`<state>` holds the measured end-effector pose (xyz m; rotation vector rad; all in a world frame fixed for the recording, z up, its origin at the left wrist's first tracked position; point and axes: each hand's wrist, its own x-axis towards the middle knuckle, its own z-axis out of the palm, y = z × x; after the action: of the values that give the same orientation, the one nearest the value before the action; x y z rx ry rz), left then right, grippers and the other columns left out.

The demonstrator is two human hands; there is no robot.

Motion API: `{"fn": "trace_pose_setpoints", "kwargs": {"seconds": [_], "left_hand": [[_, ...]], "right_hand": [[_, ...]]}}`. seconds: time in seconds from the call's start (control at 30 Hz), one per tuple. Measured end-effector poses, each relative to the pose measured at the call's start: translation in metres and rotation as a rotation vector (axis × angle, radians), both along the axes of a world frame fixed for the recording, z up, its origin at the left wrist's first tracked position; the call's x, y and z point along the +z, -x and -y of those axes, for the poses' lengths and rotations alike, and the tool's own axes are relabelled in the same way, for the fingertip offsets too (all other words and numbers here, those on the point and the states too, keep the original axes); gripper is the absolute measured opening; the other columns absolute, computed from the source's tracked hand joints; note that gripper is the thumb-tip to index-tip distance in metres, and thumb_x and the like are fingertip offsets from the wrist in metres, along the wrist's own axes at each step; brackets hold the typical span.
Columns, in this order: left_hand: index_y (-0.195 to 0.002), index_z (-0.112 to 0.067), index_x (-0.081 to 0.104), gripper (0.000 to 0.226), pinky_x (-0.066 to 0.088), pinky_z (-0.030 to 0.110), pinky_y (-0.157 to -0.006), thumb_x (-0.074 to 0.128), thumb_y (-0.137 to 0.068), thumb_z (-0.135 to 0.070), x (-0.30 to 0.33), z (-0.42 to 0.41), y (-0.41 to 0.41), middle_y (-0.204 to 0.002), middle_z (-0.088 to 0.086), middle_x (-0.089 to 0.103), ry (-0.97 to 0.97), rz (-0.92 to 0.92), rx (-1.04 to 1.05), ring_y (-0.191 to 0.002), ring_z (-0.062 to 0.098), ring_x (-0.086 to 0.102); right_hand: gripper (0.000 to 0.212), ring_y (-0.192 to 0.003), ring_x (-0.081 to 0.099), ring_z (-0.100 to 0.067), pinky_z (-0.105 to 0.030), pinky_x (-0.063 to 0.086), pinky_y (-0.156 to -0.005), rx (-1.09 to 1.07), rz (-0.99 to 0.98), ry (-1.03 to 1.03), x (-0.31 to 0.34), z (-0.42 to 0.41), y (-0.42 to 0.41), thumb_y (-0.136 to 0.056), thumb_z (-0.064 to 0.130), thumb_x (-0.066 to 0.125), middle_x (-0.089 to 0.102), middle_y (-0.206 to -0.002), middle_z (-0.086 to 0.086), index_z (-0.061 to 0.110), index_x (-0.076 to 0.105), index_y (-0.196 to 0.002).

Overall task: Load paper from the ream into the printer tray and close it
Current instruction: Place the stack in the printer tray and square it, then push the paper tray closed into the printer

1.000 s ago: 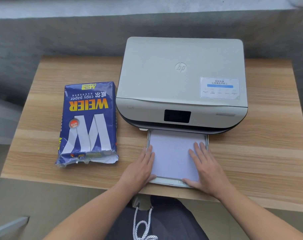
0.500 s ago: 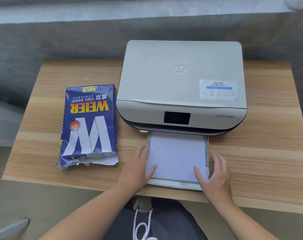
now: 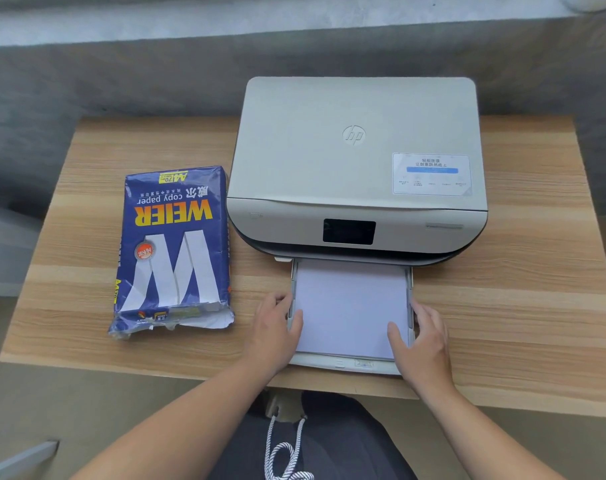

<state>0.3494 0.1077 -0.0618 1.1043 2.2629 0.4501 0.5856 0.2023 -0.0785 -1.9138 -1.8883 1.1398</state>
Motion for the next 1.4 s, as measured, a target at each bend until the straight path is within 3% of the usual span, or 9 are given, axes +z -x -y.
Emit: {"fn": "trace_pose_setpoints", "kwargs": {"seconds": [0.3, 0.43, 0.5, 0.67, 0.93, 1.07, 1.2, 1.3, 1.4], "left_hand": [[-0.129, -0.007, 0.061, 0.034, 0.032, 0.021, -0.094, 0.056, -0.098, -0.018, -0.002, 0.001, -0.001, -0.126, 0.006, 0.058, -0.048, 0.004, -0.002, -0.118, 0.021, 0.050], [-0.123, -0.005, 0.064, 0.031, 0.047, 0.032, -0.088, 0.061, -0.094, -0.014, -0.004, 0.002, 0.000, -0.119, 0.007, 0.061, -0.085, -0.040, -0.050, -0.111, 0.024, 0.055], [-0.117, -0.004, 0.065, 0.028, 0.052, 0.040, -0.082, 0.062, -0.092, -0.017, -0.006, 0.002, 0.001, -0.115, 0.008, 0.061, -0.085, -0.088, -0.107, -0.103, 0.026, 0.057], [-0.110, -0.008, 0.061, 0.034, 0.051, 0.041, -0.072, 0.051, -0.089, -0.033, -0.008, 0.000, -0.001, -0.110, 0.004, 0.056, -0.032, -0.123, -0.151, -0.088, 0.025, 0.057], [-0.132, -0.019, 0.056, 0.038, 0.043, 0.032, -0.075, 0.053, -0.097, -0.034, -0.001, -0.014, 0.005, -0.115, -0.004, 0.051, 0.023, -0.012, -0.025, -0.089, 0.019, 0.055], [-0.138, -0.023, 0.050, 0.046, 0.042, 0.030, -0.073, 0.052, -0.095, -0.039, -0.003, -0.011, 0.007, -0.116, -0.005, 0.047, 0.048, -0.025, -0.081, -0.086, 0.017, 0.054], [-0.140, -0.019, 0.045, 0.060, 0.049, 0.034, -0.071, 0.052, -0.089, -0.050, -0.009, -0.008, 0.007, -0.115, -0.003, 0.044, 0.067, -0.089, -0.189, -0.080, 0.019, 0.053], [-0.138, -0.018, 0.043, 0.071, 0.051, 0.035, -0.071, 0.045, -0.084, -0.063, -0.005, -0.010, 0.010, -0.116, -0.002, 0.042, 0.107, -0.143, -0.239, -0.082, 0.020, 0.054], [-0.143, -0.017, 0.030, 0.088, 0.050, 0.035, -0.079, 0.044, -0.079, -0.075, -0.003, -0.008, 0.015, -0.124, 0.001, 0.040, 0.174, -0.184, -0.367, -0.092, 0.022, 0.053]], "right_hand": [[0.059, -0.129, 0.042, -0.020, -0.028, 0.032, -0.103, -0.029, -0.012, 0.016, -0.001, 0.000, 0.005, -0.088, 0.020, 0.065, 0.047, -0.131, 0.004, 0.016, 0.048, -0.144], [0.058, -0.128, 0.042, -0.019, -0.029, 0.032, -0.102, -0.021, 0.000, 0.014, -0.001, 0.001, 0.005, -0.089, 0.019, 0.065, 0.041, -0.126, 0.011, 0.015, 0.049, -0.144], [0.059, -0.130, 0.040, -0.017, -0.029, 0.032, -0.104, -0.029, -0.007, 0.028, -0.002, 0.003, 0.006, -0.089, 0.020, 0.065, 0.041, -0.129, 0.010, 0.015, 0.048, -0.145], [0.065, -0.133, 0.036, -0.014, -0.027, 0.030, -0.103, -0.010, 0.004, 0.046, 0.000, 0.005, 0.007, -0.088, 0.021, 0.066, 0.036, -0.129, 0.015, 0.017, 0.044, -0.149], [0.062, -0.130, 0.040, -0.017, -0.032, 0.035, -0.107, -0.053, -0.027, 0.072, -0.001, -0.004, 0.008, -0.087, 0.020, 0.066, 0.038, -0.126, 0.012, 0.020, 0.047, -0.146], [0.064, -0.130, 0.037, -0.017, -0.037, 0.037, -0.106, -0.103, -0.020, 0.091, -0.003, -0.006, 0.013, -0.087, 0.023, 0.064, 0.037, -0.126, 0.012, 0.024, 0.045, -0.148], [0.067, -0.126, 0.038, -0.016, -0.030, 0.035, -0.100, -0.066, -0.009, 0.070, -0.003, -0.006, 0.011, -0.086, 0.024, 0.067, 0.038, -0.125, 0.010, 0.021, 0.045, -0.149], [0.079, -0.127, 0.039, -0.021, -0.028, 0.033, -0.099, 0.041, 0.018, 0.069, -0.001, -0.008, 0.004, -0.081, 0.031, 0.074, 0.035, -0.127, 0.008, 0.019, 0.040, -0.151], [0.112, -0.128, 0.033, -0.022, -0.033, 0.032, -0.106, 0.275, 0.133, 0.035, 0.000, -0.006, -0.005, -0.064, 0.056, 0.078, 0.031, -0.137, 0.001, 0.024, 0.023, -0.156]]}}
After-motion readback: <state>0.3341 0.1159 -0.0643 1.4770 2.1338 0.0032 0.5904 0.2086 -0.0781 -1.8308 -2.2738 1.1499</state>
